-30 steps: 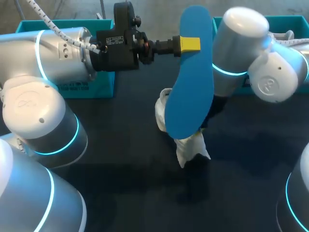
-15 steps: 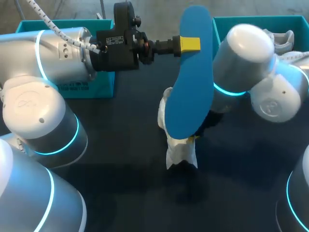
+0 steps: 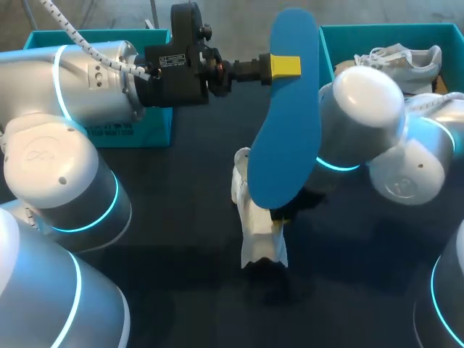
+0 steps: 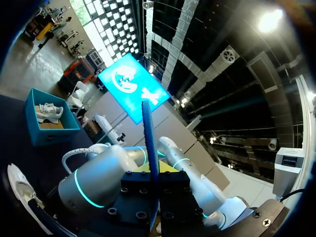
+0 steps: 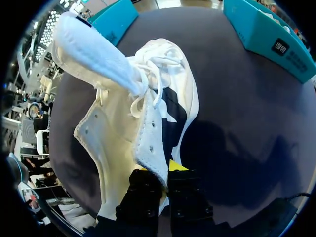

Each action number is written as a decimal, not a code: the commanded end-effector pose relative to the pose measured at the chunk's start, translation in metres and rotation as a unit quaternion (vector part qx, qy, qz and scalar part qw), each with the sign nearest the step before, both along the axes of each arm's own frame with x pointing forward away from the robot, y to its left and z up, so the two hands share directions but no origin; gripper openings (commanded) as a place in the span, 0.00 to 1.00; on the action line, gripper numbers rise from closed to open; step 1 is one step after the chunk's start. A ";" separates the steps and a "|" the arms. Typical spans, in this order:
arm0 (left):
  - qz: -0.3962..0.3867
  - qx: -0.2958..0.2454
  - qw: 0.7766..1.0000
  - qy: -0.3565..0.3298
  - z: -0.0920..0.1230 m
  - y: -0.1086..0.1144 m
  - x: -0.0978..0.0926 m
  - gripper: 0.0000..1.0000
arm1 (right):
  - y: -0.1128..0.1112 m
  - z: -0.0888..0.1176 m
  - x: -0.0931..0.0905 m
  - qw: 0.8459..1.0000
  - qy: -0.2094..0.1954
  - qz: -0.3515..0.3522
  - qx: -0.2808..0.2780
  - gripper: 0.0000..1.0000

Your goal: Take the shoe out of the shoebox, open the shoe tongue, remove and reinsert the insole, then place the shoe into the shoebox

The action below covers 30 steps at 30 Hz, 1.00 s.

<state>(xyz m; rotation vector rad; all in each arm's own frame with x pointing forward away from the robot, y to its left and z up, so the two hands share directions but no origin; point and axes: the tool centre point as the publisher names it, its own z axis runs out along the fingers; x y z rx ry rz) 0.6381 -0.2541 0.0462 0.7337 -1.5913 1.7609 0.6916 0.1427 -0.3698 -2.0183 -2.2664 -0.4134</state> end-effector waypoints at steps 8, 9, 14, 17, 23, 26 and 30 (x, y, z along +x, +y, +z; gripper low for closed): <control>0.001 0.000 1.000 0.000 -0.001 -0.001 -0.001 0.00 | 0.000 -0.012 0.000 0.999 0.014 -0.027 0.028 1.00; 0.001 0.000 1.000 0.000 -0.001 -0.001 -0.001 0.00 | -0.001 -0.011 0.000 0.999 0.019 -0.033 0.033 1.00; 0.001 0.000 1.000 0.000 -0.001 -0.001 -0.001 0.00 | -0.004 0.003 -0.002 0.996 0.042 -0.040 0.069 1.00; 0.001 0.000 1.000 0.000 -0.001 -0.001 -0.001 0.00 | -0.006 0.015 -0.002 0.994 0.051 -0.037 0.094 1.00; 0.001 0.000 1.000 0.000 -0.001 -0.001 -0.001 0.00 | -0.008 0.042 0.003 0.987 0.052 -0.031 0.147 1.00; 0.001 0.000 1.000 0.000 -0.001 -0.001 -0.001 0.00 | -0.008 0.057 0.009 0.986 0.047 -0.036 0.158 1.00; 0.001 0.000 1.000 0.000 -0.001 -0.001 -0.001 0.00 | -0.008 0.057 0.009 0.986 0.047 -0.036 0.158 1.00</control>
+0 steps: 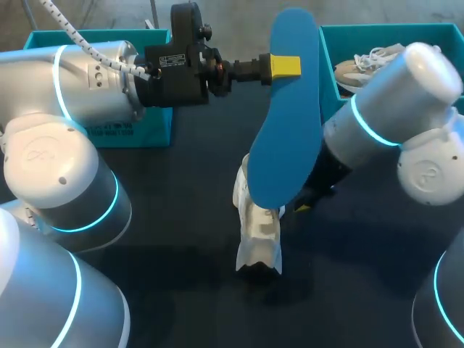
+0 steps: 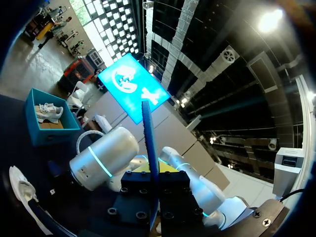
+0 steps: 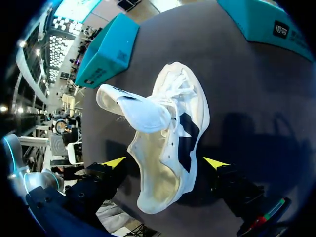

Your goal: Take the shoe out of the shoebox, open the shoe tongue, remove and reinsert the insole, then place the shoe into the shoebox

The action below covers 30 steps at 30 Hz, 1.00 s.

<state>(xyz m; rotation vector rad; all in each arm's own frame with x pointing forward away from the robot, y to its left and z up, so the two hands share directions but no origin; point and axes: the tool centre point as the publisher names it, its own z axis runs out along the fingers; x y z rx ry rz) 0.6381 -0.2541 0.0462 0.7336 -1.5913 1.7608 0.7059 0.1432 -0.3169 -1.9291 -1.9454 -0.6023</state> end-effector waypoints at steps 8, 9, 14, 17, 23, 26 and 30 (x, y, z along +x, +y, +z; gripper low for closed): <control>0.001 0.000 1.000 0.000 -0.001 -0.001 -0.001 0.00 | -0.009 0.005 -0.005 1.000 -0.002 0.000 0.010 1.00; 0.001 0.000 1.000 0.000 -0.001 -0.001 -0.001 0.00 | -0.011 0.006 -0.003 1.000 0.006 0.003 0.029 1.00; 0.001 0.000 1.000 0.000 -0.001 -0.001 -0.001 0.00 | -0.024 0.027 0.010 0.994 0.037 -0.009 0.100 1.00; 0.001 0.000 1.000 0.000 -0.001 -0.001 -0.001 0.00 | -0.031 0.044 0.016 0.989 0.048 -0.012 0.140 1.00; 0.001 0.000 1.000 0.000 -0.001 -0.001 -0.001 0.00 | -0.036 0.074 0.023 0.978 0.063 -0.007 0.200 1.00; 0.001 0.000 1.000 0.000 -0.001 -0.001 -0.001 0.00 | -0.035 0.084 0.025 0.970 0.074 -0.003 0.232 1.00; 0.001 0.000 1.000 0.000 -0.001 -0.001 -0.001 0.00 | -0.035 0.102 0.029 0.965 0.081 -0.007 0.248 1.00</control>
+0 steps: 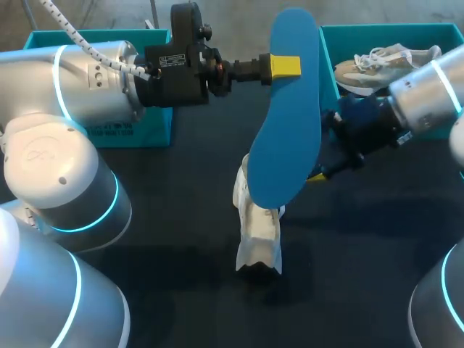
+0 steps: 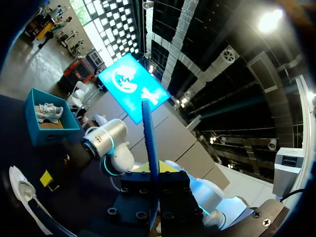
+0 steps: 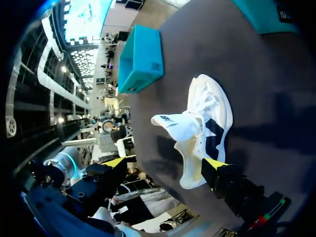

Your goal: Take the shoe out of the shoebox, open the shoe tongue, remove and reinsert the insole, then place the shoe into the shoebox

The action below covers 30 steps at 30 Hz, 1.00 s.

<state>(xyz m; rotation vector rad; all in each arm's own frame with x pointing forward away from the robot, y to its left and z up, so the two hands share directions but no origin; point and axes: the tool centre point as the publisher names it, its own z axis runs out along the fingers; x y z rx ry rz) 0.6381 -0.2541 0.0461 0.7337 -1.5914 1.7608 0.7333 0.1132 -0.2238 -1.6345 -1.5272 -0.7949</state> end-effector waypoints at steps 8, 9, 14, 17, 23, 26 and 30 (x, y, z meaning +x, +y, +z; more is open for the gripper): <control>0.001 0.000 1.000 0.000 -0.001 -0.001 -0.001 0.00 | -0.013 0.041 0.013 0.997 -0.037 -0.026 0.070 1.00; 0.001 0.000 1.000 0.000 -0.001 -0.001 -0.001 0.00 | -0.015 0.046 0.015 0.995 -0.038 -0.029 0.091 1.00; 0.001 0.000 1.000 0.000 -0.001 -0.001 -0.001 0.00 | -0.022 0.065 0.023 0.991 -0.062 -0.044 0.107 1.00; 0.001 0.000 1.000 0.000 -0.001 -0.001 -0.001 0.00 | -0.030 0.074 0.028 0.990 -0.074 -0.051 0.109 1.00; 0.001 0.000 1.000 0.000 -0.001 -0.001 -0.001 0.00 | -0.045 0.088 0.033 0.982 -0.077 -0.067 0.160 1.00; 0.001 0.000 1.000 0.000 -0.001 -0.001 -0.001 0.00 | -0.048 0.095 0.036 0.978 -0.082 -0.067 0.178 1.00; 0.001 0.000 1.000 0.000 -0.001 -0.001 -0.001 0.00 | -0.049 0.104 0.040 0.976 -0.095 -0.063 0.184 1.00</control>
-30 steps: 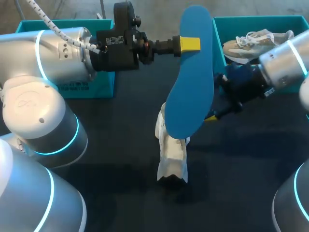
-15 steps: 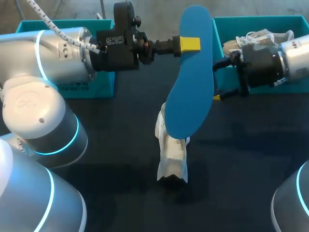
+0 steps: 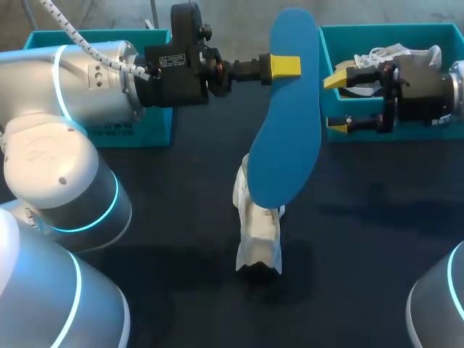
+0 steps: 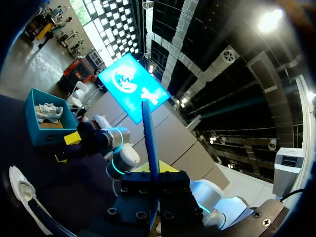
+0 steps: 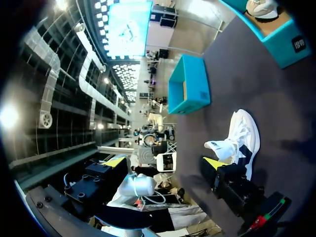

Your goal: Take the shoe out of the shoebox, open the shoe tongue, remove and reinsert the insole, then place the shoe into the shoebox

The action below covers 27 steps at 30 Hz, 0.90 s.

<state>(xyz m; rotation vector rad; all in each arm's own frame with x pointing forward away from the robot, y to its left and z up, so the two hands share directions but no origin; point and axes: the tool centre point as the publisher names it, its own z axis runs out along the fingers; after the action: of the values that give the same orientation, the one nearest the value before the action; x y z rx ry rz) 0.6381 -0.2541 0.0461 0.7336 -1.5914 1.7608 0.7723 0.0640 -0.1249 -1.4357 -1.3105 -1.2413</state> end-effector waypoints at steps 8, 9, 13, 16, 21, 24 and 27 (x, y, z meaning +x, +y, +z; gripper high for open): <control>0.001 0.000 1.000 0.000 -0.001 -0.001 -0.001 0.00 | 0.001 0.015 0.004 1.000 -0.014 0.002 0.012 1.00; 0.001 0.000 1.000 0.000 -0.001 -0.001 -0.001 0.00 | 0.001 0.015 0.004 1.000 -0.014 0.002 0.012 1.00; 0.001 0.000 1.000 0.000 -0.001 -0.001 -0.001 0.00 | 0.001 0.015 0.004 1.000 -0.014 0.002 0.012 1.00; 0.000 0.003 0.999 -0.045 -0.005 0.003 0.002 0.00 | 0.001 0.015 0.004 1.000 -0.014 0.002 0.012 1.00; 0.005 0.027 0.978 -0.207 -0.011 0.009 0.009 0.00 | 0.001 0.015 0.004 1.000 -0.014 0.002 0.012 1.00; 0.002 0.038 0.954 -0.298 -0.012 0.012 0.012 0.00 | 0.001 0.015 0.004 1.000 -0.014 0.002 0.012 1.00; -0.007 0.046 0.924 -0.379 -0.014 0.014 0.014 0.00 | 0.001 0.015 0.004 1.000 -0.014 0.002 0.012 1.00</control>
<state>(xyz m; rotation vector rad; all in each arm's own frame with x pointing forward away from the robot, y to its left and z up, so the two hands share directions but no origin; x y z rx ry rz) 0.6494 -0.2485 0.0312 0.4334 -1.8881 1.9729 0.7750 0.0632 -0.1099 -1.4011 -1.3122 -1.2768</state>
